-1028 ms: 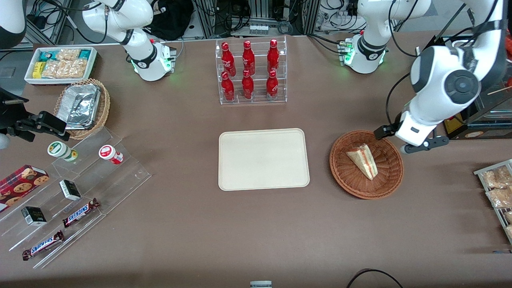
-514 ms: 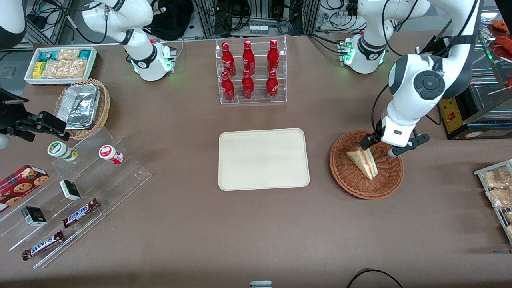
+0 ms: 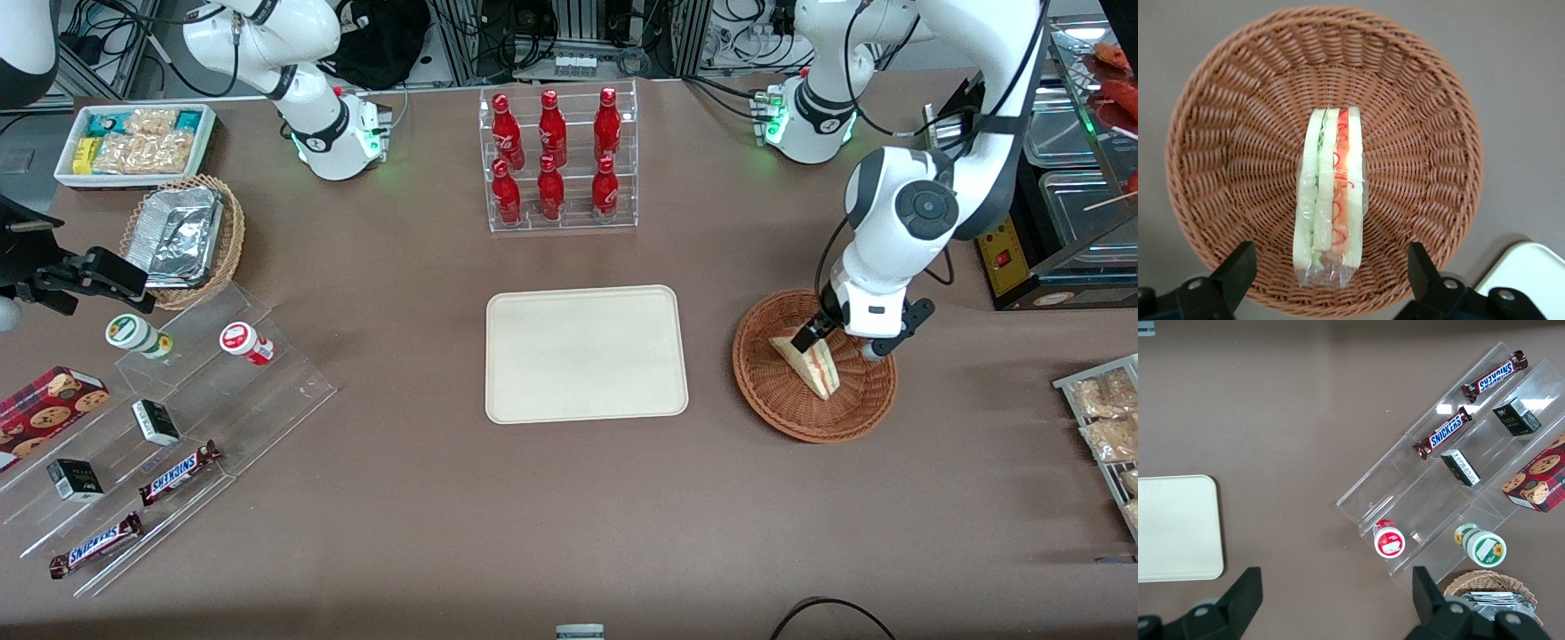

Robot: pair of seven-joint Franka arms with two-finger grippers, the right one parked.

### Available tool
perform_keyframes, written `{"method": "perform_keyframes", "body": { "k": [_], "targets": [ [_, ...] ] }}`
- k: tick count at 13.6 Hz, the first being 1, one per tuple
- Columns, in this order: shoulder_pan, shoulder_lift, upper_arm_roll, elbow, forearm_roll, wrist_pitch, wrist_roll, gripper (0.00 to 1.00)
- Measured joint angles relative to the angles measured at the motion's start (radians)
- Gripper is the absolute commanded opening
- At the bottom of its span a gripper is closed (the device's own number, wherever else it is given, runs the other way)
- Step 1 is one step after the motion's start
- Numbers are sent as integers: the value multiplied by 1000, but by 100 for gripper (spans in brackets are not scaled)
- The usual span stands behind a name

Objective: Place sandwich from basket to tray
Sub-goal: 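Lower the open left gripper around the wrapped sandwich and close it, then lift the sandwich out of the basket and carry it over the beige tray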

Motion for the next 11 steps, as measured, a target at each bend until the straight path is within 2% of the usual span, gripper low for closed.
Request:
{"method": "perform_keyframes", "body": {
  "k": [3, 4, 5, 6, 7, 8, 11],
  "targets": [
    [-2, 52, 0, 0, 0, 25, -29, 100],
    [-2, 64, 0, 0, 0, 26, -36, 94],
    [-2, 72, 0, 0, 0, 28, -41, 75],
    [-2, 77, 0, 0, 0, 30, -43, 45],
    [-2, 78, 0, 0, 0, 31, -48, 20],
    [-2, 79, 0, 0, 0, 31, -56, 13],
    [-2, 79, 0, 0, 0, 31, -68, 8]
  ]
}}
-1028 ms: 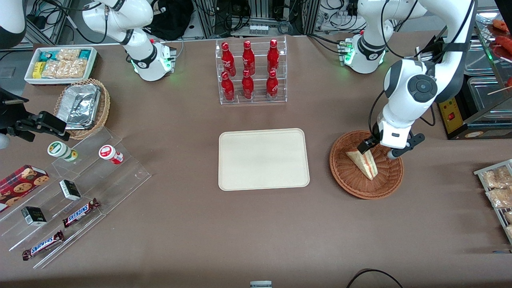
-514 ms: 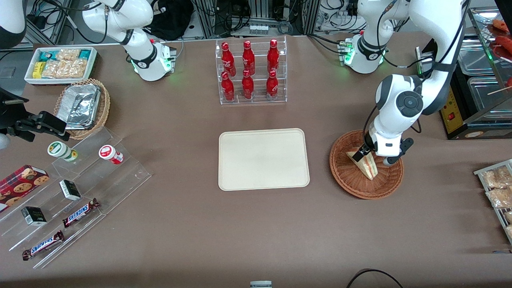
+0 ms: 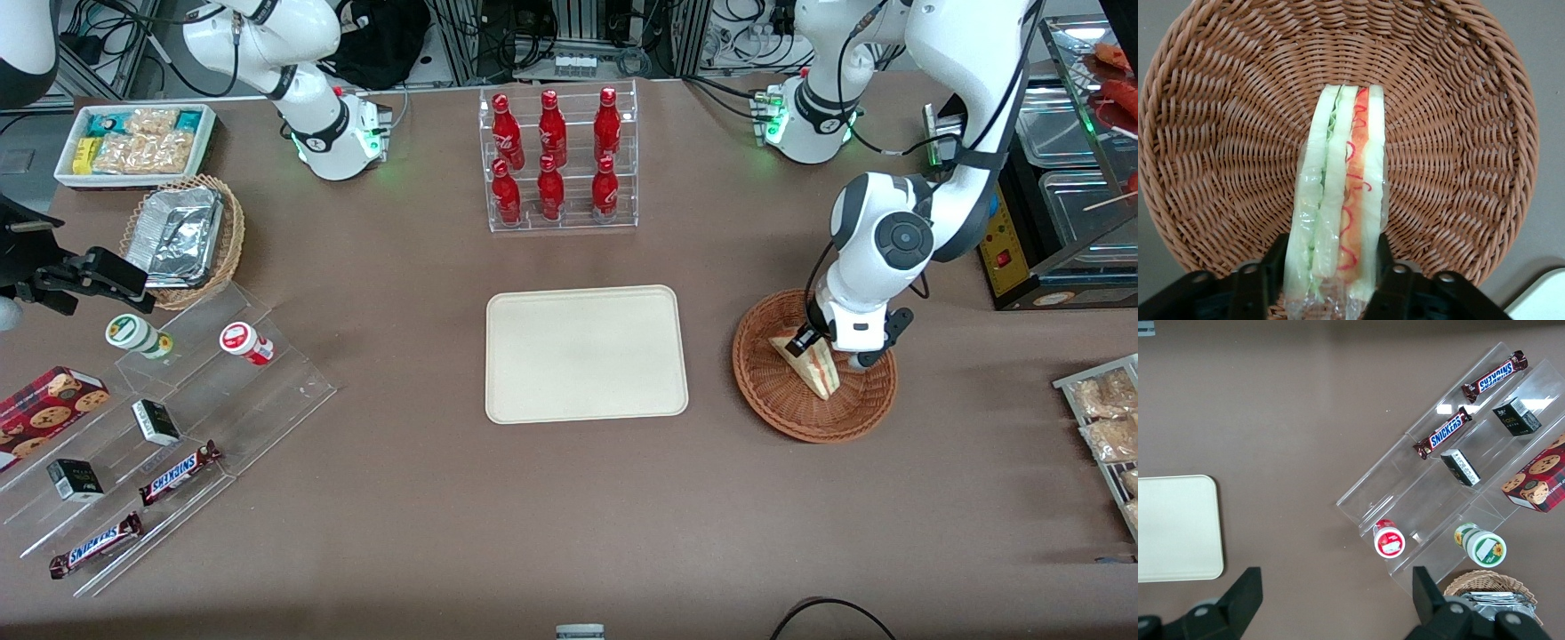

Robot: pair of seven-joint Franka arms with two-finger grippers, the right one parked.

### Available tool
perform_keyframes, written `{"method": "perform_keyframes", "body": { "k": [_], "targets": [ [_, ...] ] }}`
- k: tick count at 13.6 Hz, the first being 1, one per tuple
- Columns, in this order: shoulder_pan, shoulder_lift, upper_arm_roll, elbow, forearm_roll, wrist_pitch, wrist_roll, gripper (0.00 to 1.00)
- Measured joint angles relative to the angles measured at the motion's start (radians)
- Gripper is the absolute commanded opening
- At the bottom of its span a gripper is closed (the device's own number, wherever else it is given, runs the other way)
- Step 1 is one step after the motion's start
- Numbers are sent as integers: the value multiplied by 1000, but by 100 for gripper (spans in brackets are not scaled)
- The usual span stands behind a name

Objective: Place sandwich from basket to tray
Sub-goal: 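Lift the sandwich out of the basket and carry it over the beige tray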

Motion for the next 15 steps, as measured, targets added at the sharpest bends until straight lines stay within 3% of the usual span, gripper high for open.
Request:
{"method": "perform_keyframes", "body": {
  "k": [4, 9, 15],
  "targets": [
    [0, -6, 0, 17, 0, -28, -1, 7],
    [-28, -40, -6, 230, 0, -382, 0, 5],
    [-188, 10, -14, 320, 1, -436, 83, 4]
  ]
}}
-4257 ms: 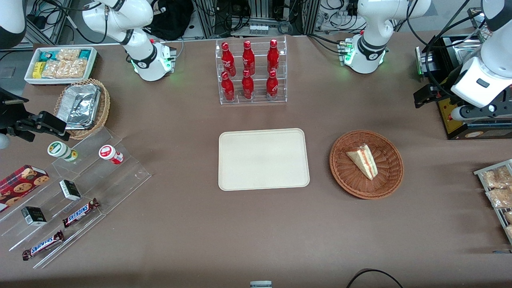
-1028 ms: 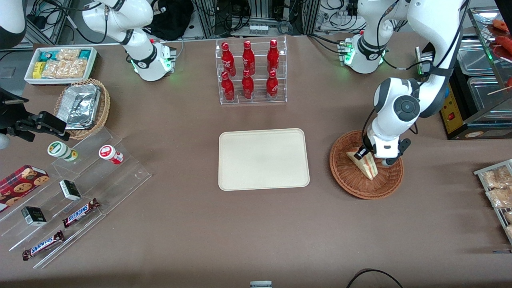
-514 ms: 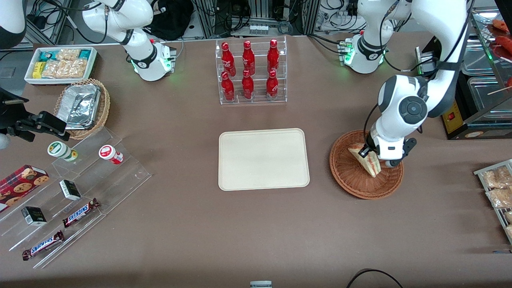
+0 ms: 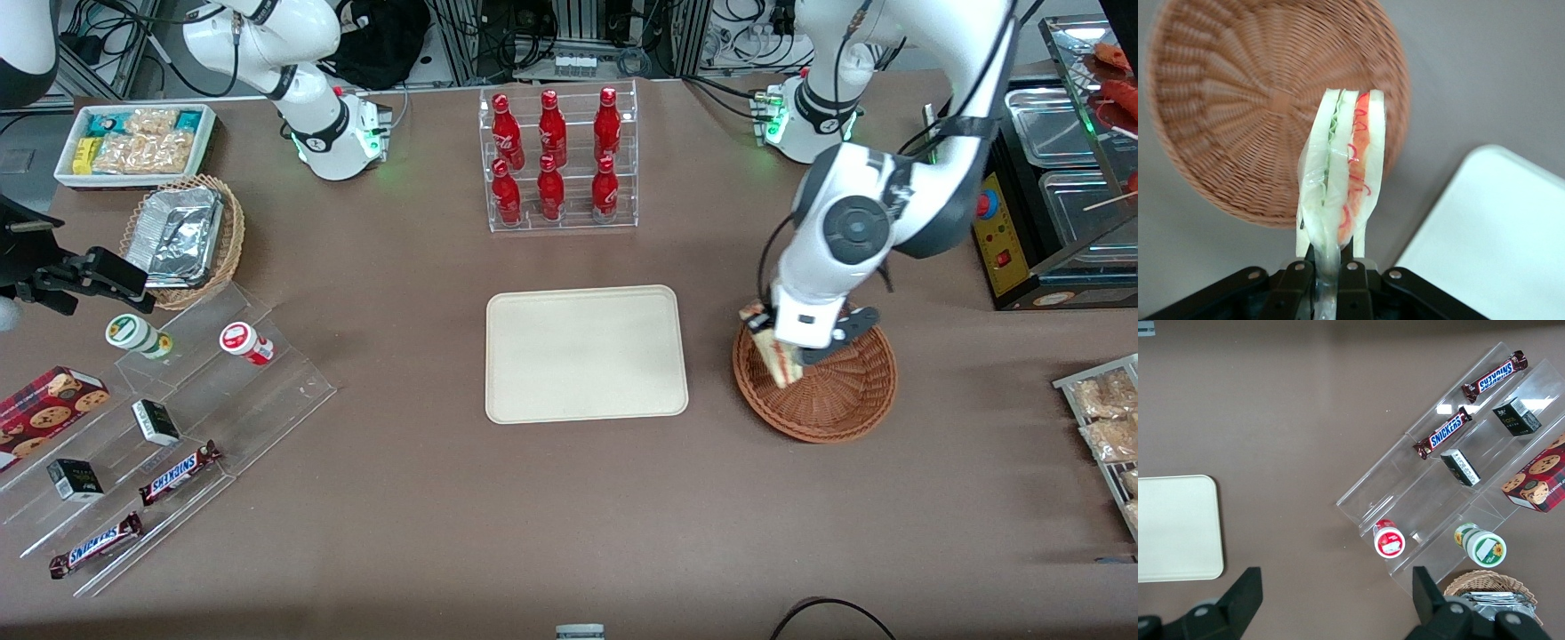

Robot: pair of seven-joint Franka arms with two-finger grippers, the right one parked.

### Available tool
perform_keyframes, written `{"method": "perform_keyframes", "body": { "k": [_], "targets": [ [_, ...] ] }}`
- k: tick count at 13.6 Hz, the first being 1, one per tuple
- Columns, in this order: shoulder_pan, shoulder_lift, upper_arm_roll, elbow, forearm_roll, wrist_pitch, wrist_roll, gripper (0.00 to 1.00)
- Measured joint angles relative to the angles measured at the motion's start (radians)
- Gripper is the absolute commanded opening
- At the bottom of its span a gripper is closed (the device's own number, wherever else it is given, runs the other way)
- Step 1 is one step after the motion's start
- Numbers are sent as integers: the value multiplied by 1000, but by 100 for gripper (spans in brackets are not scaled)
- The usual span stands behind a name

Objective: Place sandwich from basket to tray
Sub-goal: 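Lift the sandwich out of the basket and carry it over the beige tray, then lower the sandwich onto the tray and open the left gripper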

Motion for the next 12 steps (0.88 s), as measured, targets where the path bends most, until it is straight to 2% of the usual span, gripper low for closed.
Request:
{"method": "perform_keyframes", "body": {
  "k": [5, 12],
  "targets": [
    [-152, 179, -2, 174, -1, 9, 14, 2],
    [-314, 385, -2, 414, -1, 9, -96, 0]
  ]
}}
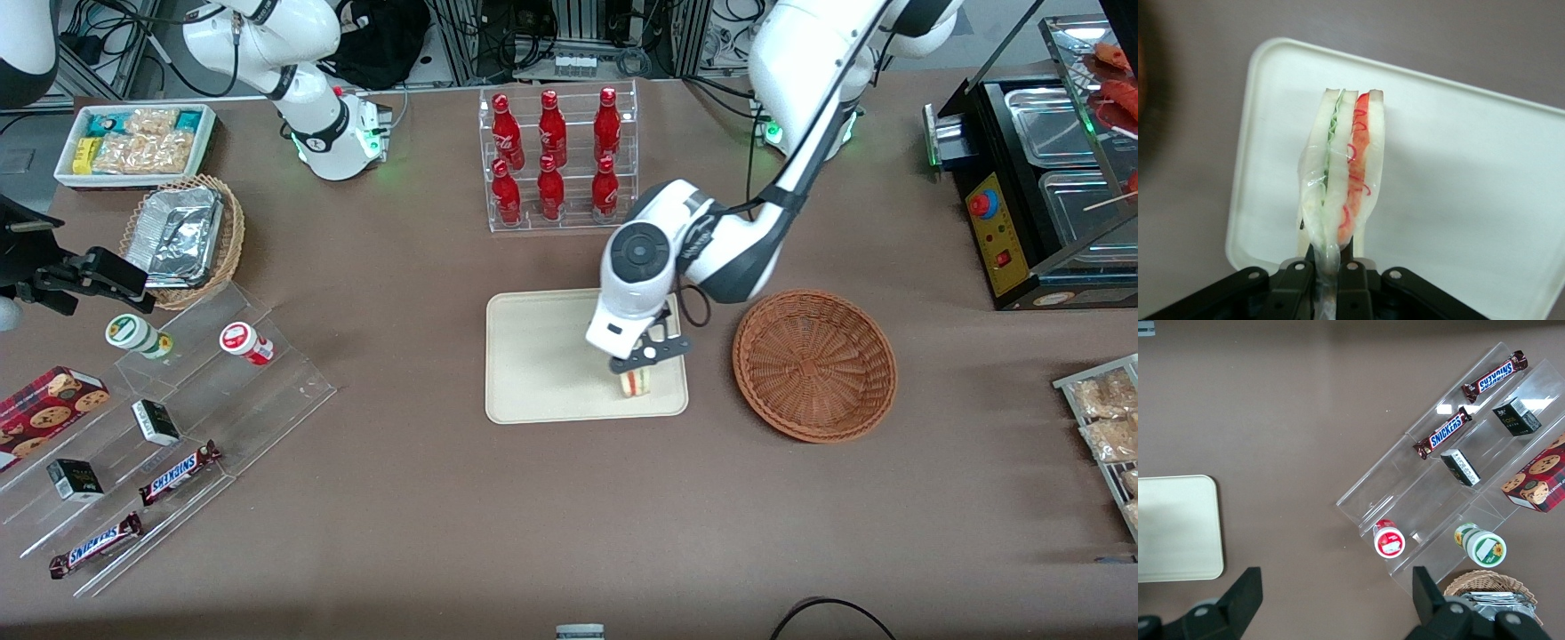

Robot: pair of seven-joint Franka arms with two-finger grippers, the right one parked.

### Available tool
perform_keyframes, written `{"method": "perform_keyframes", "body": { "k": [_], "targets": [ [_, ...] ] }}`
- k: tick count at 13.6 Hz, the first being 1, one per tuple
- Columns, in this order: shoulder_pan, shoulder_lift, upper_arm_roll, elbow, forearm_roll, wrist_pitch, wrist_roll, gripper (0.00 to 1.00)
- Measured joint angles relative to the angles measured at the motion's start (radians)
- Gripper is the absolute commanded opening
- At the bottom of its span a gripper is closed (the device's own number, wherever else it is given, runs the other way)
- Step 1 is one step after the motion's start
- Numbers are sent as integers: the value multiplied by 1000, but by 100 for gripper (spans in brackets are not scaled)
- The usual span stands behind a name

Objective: Place sandwich from basket to tray
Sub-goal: 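Lower the sandwich onto the tray and open the left gripper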

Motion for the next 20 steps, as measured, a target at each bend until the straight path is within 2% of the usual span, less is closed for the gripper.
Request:
{"method": "perform_keyframes", "body": {
  "k": [4, 7, 8, 9, 10, 15, 20],
  "targets": [
    [-57, 84, 0, 96, 0, 14, -59, 0],
    [-75, 126, 0, 115, 0, 82, -69, 2],
    [-78, 135, 0, 118, 0, 88, -71, 20],
    [-78, 141, 0, 118, 0, 91, -71, 94],
    [-78, 145, 1, 119, 0, 93, -72, 100],
    [-76, 137, 5, 145, 0, 80, -76, 100],
    [-70, 26, 20, 169, 2, -109, -31, 100]
  ]
}}
